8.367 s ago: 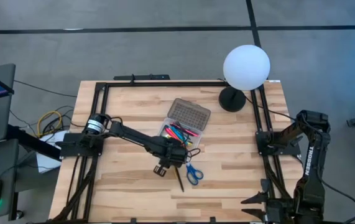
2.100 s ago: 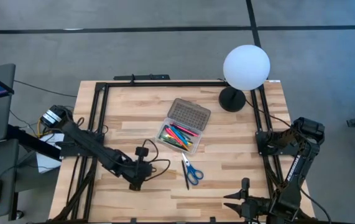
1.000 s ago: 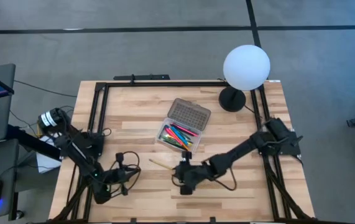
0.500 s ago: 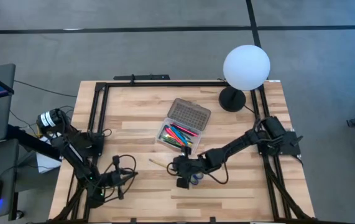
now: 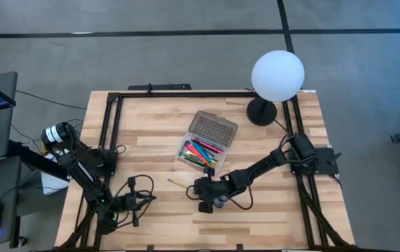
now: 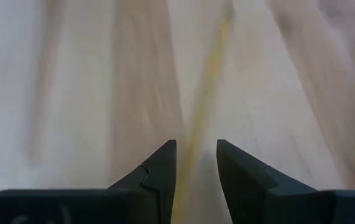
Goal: Pick & place school supplies into a supply box
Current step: Put the orange pencil into the gray supply box
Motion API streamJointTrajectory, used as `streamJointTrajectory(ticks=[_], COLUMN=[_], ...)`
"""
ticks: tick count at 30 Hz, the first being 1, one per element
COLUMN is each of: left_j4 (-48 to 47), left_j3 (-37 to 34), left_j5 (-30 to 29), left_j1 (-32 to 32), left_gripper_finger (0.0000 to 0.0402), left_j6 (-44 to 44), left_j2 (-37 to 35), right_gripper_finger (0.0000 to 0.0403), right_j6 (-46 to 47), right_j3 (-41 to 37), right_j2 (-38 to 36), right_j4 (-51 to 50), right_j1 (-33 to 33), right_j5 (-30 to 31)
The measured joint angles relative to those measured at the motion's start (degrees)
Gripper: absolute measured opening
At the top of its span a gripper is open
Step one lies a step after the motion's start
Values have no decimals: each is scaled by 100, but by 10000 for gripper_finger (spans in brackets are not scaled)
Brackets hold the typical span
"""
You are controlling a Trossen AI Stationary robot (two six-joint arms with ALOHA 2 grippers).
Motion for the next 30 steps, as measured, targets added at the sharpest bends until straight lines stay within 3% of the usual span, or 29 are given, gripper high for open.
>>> streamJointTrajectory(ticks=[11,19,30], left_j4=[60,61,102], left_j3=[4,4,4], left_j5=[-22,-24,-15], left_j1=[0,0,0], left_gripper_finger=[0,0,0], left_j6=[204,221,221], left_j2=[-2,-2,-2], right_gripper_finger=[102,10,3], right_j6=[434,161,-193], right_j3=[1,-2,-43], right_j2=[204,212,199], right_j4=[-268,-460,-232], right_j1=[-61,-18,73], right_j5=[-23,-218,89])
